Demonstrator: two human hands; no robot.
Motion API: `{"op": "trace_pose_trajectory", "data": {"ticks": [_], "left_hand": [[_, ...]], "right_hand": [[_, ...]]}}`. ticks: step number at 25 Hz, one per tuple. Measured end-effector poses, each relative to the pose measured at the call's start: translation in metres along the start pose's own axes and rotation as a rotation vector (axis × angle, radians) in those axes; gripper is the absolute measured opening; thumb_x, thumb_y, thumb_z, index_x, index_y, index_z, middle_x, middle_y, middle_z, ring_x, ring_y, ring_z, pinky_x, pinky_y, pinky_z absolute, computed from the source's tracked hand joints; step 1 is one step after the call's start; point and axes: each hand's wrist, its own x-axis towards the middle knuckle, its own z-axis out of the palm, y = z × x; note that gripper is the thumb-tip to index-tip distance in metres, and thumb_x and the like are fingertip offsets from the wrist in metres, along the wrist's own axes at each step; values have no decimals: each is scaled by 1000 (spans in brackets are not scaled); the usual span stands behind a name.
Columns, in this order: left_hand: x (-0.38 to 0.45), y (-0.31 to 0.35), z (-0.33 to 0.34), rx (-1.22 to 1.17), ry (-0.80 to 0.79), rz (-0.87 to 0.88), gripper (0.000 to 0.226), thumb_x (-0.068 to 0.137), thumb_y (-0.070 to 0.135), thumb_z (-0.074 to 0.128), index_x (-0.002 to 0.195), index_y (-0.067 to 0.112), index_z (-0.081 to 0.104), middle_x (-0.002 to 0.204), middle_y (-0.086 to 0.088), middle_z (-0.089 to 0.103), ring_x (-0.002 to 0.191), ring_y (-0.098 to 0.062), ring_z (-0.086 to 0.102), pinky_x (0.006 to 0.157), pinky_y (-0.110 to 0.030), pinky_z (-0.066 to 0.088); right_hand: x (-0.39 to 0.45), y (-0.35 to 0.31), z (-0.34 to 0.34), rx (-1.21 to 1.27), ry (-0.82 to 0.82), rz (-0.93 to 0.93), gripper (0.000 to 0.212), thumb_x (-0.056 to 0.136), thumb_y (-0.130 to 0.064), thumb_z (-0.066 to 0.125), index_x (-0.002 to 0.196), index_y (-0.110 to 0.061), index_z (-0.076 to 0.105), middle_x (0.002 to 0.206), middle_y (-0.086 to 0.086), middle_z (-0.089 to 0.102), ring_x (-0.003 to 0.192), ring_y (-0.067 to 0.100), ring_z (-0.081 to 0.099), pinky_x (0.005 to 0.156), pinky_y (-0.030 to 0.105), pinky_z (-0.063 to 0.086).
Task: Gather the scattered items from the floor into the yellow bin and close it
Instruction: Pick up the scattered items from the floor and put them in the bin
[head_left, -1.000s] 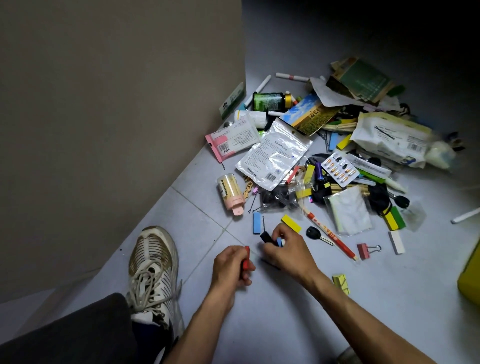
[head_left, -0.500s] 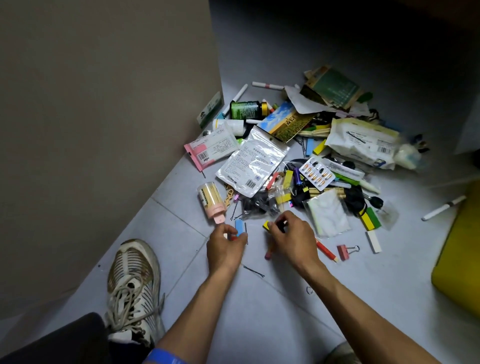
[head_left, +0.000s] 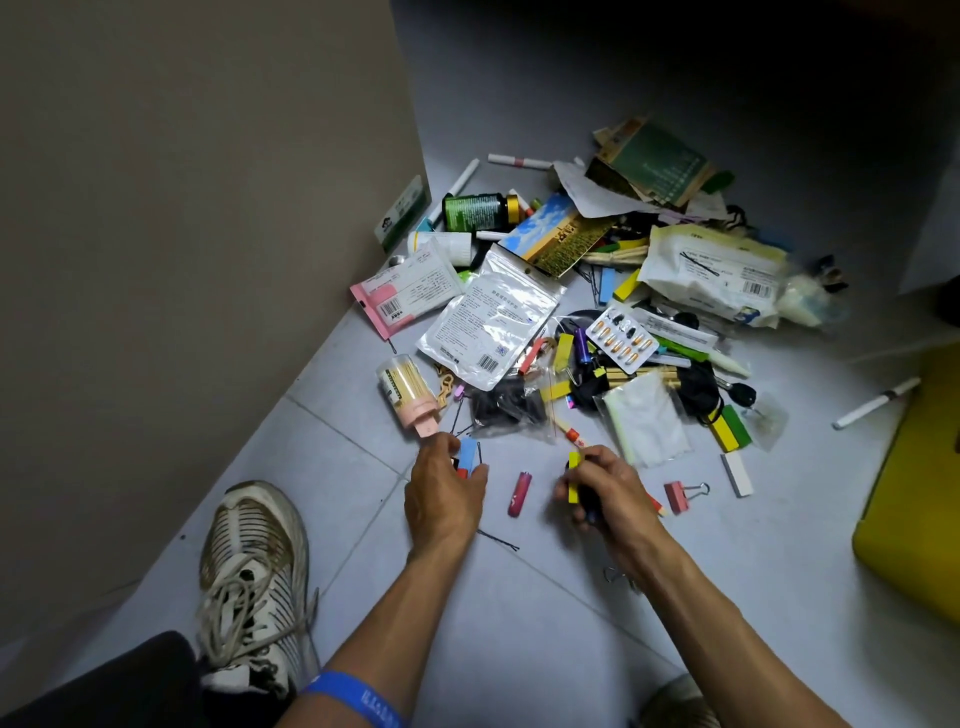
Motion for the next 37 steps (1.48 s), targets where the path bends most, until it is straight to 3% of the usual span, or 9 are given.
{"op": "trace_pose_trajectory", "data": {"ticks": [4, 8, 13, 17, 20, 23, 27, 31, 37], "left_hand": [[6, 9, -4, -52, -96, -102, 30, 78, 26, 71, 106, 27, 62, 96, 1, 64, 81, -20, 63, 74, -28, 51], [-5, 13, -14, -731, -372, -496, 10, 79, 14, 60, 83, 11, 69, 62, -2, 52, 41, -13, 40, 44, -21, 38], [-17, 9, -17, -1048, -595, -710, 20, 77, 8, 43, 89, 5, 58, 63, -9, 57, 42, -17, 39, 40, -18, 33], [-23, 18, -1, -857, -401, -593, 9, 80, 5, 54, 73, 9, 54, 60, -10, 57, 40, -17, 48, 39, -20, 34], [-28, 15, 14, -304, -225, -201, 20, 81, 31, 70, 74, 18, 56, 72, 1, 62, 59, -18, 56, 53, -23, 42], [-30, 14, 20, 69, -144, 46, 29, 81, 47, 69, 94, 23, 57, 92, 3, 59, 82, -21, 58, 75, -32, 49], [-21, 17, 27, 213, -141, 110, 25, 88, 40, 62, 98, 17, 63, 94, -4, 66, 85, -26, 62, 71, -32, 48], [-20, 26, 25, 50, -225, -26, 14, 77, 30, 66, 80, 17, 64, 75, 0, 67, 67, -21, 61, 59, -26, 42], [-50, 60, 4, -602, -551, -284, 14, 86, 16, 61, 91, 7, 71, 58, -5, 61, 44, -14, 48, 41, -21, 33]], "right_hand": [[-9, 11, -4, 17, -32, 60, 20, 78, -2, 51, 77, -16, 65, 59, 17, 59, 50, 28, 61, 45, 29, 49], [-2, 12, 16, -363, 28, -41, 17, 80, -6, 61, 67, -18, 59, 62, 6, 62, 49, 25, 60, 44, 28, 46], [-3, 11, 13, -684, 107, -256, 14, 85, -17, 67, 79, -28, 60, 76, -9, 63, 70, 18, 62, 61, 32, 51], [-11, 6, -24, -883, 392, -360, 15, 83, -39, 69, 89, -37, 56, 77, -14, 64, 72, 15, 63, 55, 25, 39], [-7, 5, -32, -1146, 379, -339, 39, 80, -58, 62, 103, -28, 51, 85, -4, 69, 79, 26, 66, 61, 32, 41], [4, 5, -24, -1320, 334, -390, 32, 84, -51, 57, 91, -21, 47, 88, 3, 65, 77, 30, 65, 56, 33, 38], [13, 12, -14, -1468, 278, -407, 23, 94, -35, 50, 93, -13, 57, 98, 6, 56, 75, 33, 64, 55, 34, 33], [12, 10, -19, -1251, 230, -312, 18, 84, -32, 56, 76, -17, 52, 74, 2, 59, 65, 25, 56, 53, 31, 34], [-41, -30, -64, 20, 58, -121, 8, 85, -13, 71, 87, -18, 75, 65, 2, 67, 56, 14, 61, 46, 22, 45]]}}
